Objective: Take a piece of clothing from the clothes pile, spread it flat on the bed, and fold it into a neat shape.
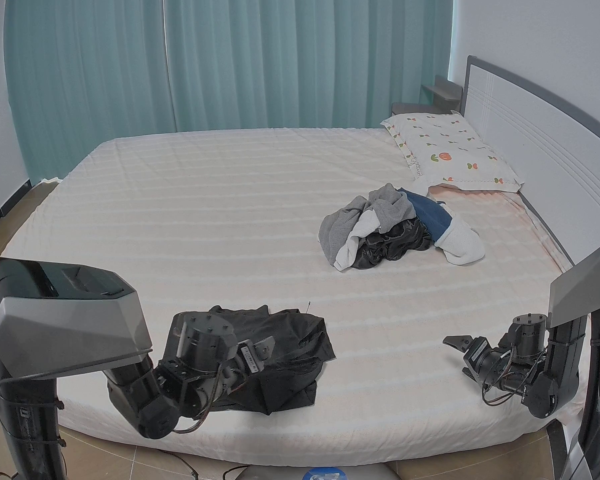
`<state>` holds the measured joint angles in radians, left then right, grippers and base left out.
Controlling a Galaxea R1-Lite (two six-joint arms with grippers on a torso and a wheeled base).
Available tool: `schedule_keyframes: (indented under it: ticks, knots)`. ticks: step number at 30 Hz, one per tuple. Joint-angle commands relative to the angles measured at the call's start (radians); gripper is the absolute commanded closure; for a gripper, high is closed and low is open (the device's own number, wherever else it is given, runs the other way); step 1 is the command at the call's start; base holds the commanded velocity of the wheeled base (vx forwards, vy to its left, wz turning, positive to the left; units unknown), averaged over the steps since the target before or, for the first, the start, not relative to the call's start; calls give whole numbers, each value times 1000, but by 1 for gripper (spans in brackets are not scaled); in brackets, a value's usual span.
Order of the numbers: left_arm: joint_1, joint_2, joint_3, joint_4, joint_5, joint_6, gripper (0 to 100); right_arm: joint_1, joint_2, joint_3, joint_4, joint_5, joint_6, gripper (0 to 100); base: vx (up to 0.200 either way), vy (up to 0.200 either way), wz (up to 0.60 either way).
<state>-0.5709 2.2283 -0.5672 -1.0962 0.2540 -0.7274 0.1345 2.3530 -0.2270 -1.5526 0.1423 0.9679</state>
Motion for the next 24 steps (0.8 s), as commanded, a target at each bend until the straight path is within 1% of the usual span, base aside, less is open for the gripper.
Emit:
schedule_keyframes:
  ticks: [1, 4, 5, 8, 12, 16, 21, 24]
  knots:
    - [98, -24, 219, -168, -93, -13, 0, 4, 2, 2, -8, 0, 0, 0, 0, 0, 0]
    - [131, -21, 273, -234, -137, -3, 0, 4, 2, 2, -8, 0, 0, 0, 0, 0, 0]
    - [155, -19, 302, -255, -159, 10, 0, 4, 2, 3, -8, 0, 0, 0, 0, 0, 0]
    - [190, -15, 336, -275, -196, 48, 0, 11, 2, 5, -8, 0, 0, 0, 0, 0, 0]
    - [215, -9, 337, -287, -205, 54, 0, 14, 2, 8, -8, 0, 0, 0, 0, 0, 0]
    - [270, -12, 343, -287, -277, 51, 0, 17, 2, 8, -8, 0, 0, 0, 0, 200, 0]
    - [312, -7, 337, -287, -328, 48, 0, 17, 0, 12, -8, 0, 0, 0, 0, 200, 0]
    - [327, 7, 329, -287, -340, 46, 0, 19, 0, 12, -8, -6, -1, 0, 0, 200, 0]
